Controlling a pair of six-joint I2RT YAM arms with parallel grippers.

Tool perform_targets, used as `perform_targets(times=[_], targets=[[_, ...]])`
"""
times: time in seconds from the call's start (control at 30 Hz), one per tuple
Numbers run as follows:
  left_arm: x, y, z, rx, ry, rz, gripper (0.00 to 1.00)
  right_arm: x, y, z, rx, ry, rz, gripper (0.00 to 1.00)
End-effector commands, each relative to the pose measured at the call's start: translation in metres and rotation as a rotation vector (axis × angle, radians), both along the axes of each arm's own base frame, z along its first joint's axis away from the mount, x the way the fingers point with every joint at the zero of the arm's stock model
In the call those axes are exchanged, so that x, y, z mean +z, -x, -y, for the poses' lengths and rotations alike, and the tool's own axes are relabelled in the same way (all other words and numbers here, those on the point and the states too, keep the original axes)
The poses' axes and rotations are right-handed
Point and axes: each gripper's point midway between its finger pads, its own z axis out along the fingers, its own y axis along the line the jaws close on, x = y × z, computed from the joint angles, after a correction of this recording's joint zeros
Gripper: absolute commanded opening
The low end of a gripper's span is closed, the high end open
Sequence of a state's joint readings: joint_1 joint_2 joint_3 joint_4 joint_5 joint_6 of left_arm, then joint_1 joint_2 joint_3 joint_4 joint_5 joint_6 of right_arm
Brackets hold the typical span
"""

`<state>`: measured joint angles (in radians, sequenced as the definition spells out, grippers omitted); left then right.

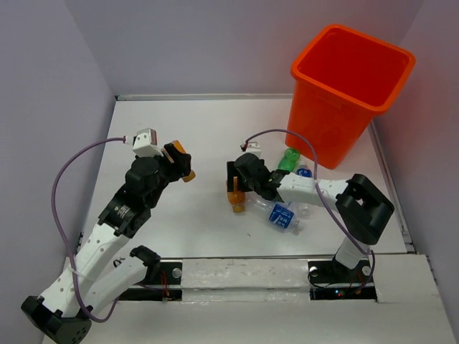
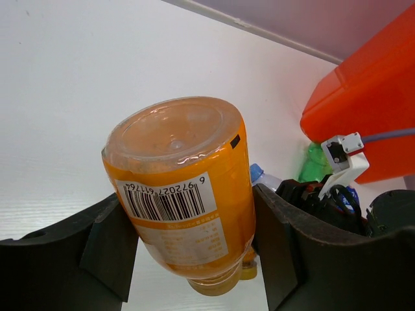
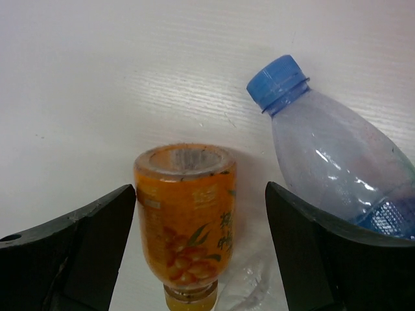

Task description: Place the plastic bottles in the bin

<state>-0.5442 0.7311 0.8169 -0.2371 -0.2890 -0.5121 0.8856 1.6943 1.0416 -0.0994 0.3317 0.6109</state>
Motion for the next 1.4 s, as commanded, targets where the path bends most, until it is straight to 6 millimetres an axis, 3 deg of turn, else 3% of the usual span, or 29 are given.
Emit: perform_targets(times=[0.0,0.27,0.3,0.33,0.4,0.43,0.5,0.63,0.67,0.73,0.77,0.8,0.83,0.9,0.93,0.97,1.0,1.07,1.13,1.17,1.2,1.27,1.3,1.33,1.37], targets=[[0.003,-0.001,-0.014,0.031,-0.094,0.048,0.5,0.002,-0.014,-0.011,-0.041,0.018,0.022,0.86],[0.006,-0.001,-0.012,0.015,-0.094,0.072,0.5,-0.006,-0.021,-0.024,-0.004,0.044,0.008,0.8],[0.006,0.0,-0.013,0.015,-0.095,0.072,0.5,-0.006,-0.021,-0.027,0.001,0.039,0.005,0.72],[0.007,0.0,-0.013,0.017,-0.091,0.075,0.5,-0.005,-0.021,-0.03,0.009,0.03,0.0,0.55],[0.008,0.0,-0.014,0.019,-0.09,0.08,0.5,0.005,-0.02,-0.036,0.019,0.012,0.016,0.47],[0.009,0.001,-0.014,0.019,-0.087,0.082,0.5,0.015,-0.024,-0.037,0.015,0.003,0.044,0.41],[0.009,0.001,-0.012,0.015,-0.083,0.081,0.5,0.052,-0.03,-0.038,0.028,-0.031,0.121,0.4],[0.008,-0.001,-0.009,0.006,-0.077,0.077,0.5,0.165,-0.048,-0.031,0.016,-0.094,0.366,0.36],[0.01,-0.002,-0.007,0.002,-0.074,0.079,0.5,0.189,-0.054,-0.021,-0.003,-0.1,0.413,0.36],[0.016,-0.003,-0.004,-0.014,-0.065,0.086,0.5,0.261,-0.07,0.016,-0.061,-0.113,0.558,0.35],[0.019,-0.004,-0.003,-0.014,-0.061,0.092,0.5,0.273,-0.076,0.033,-0.087,-0.102,0.587,0.35],[0.027,-0.004,0.0,-0.028,-0.052,0.106,0.5,0.307,-0.092,0.068,-0.149,-0.088,0.659,0.34],[0.034,-0.005,0.002,-0.035,-0.043,0.122,0.5,0.342,-0.093,0.094,-0.193,-0.11,0.73,0.34],[0.05,-0.008,0.01,-0.063,-0.025,0.146,0.5,0.394,-0.099,0.139,-0.272,-0.092,0.845,0.33],[0.056,-0.01,0.013,-0.071,-0.016,0.157,0.5,0.411,-0.103,0.159,-0.317,-0.078,0.884,0.32],[0.058,-0.013,0.021,-0.096,-0.011,0.152,0.5,0.424,-0.112,0.194,-0.396,-0.038,0.913,0.32],[0.072,-0.015,0.024,-0.108,0.01,0.181,0.5,0.448,-0.111,0.213,-0.435,-0.02,0.962,0.32],[0.078,-0.021,0.038,-0.15,0.032,0.179,0.5,0.455,-0.128,0.255,-0.534,0.038,0.978,0.32],[0.092,-0.029,0.05,-0.181,0.055,0.194,0.5,0.468,-0.135,0.285,-0.592,0.093,1.005,0.32],[0.097,-0.031,0.055,-0.195,0.068,0.196,0.5,0.46,-0.147,0.306,-0.632,0.129,0.987,0.32],[0.114,-0.031,0.061,-0.219,0.091,0.222,0.5,0.459,-0.152,0.313,-0.644,0.131,0.986,0.32],[0.124,-0.04,0.074,-0.244,0.105,0.228,0.5,0.453,-0.16,0.324,-0.65,0.147,0.966,0.65],[0.147,-0.04,0.079,-0.256,0.134,0.268,0.5,0.437,-0.166,0.327,-0.647,0.175,0.91,0.81],[0.149,-0.049,0.087,-0.264,0.134,0.263,0.5,0.437,-0.165,0.326,-0.639,0.177,0.899,0.99],[0.157,-0.051,0.094,-0.277,0.144,0.274,0.5,0.438,-0.165,0.32,-0.618,0.139,0.898,1.0]])
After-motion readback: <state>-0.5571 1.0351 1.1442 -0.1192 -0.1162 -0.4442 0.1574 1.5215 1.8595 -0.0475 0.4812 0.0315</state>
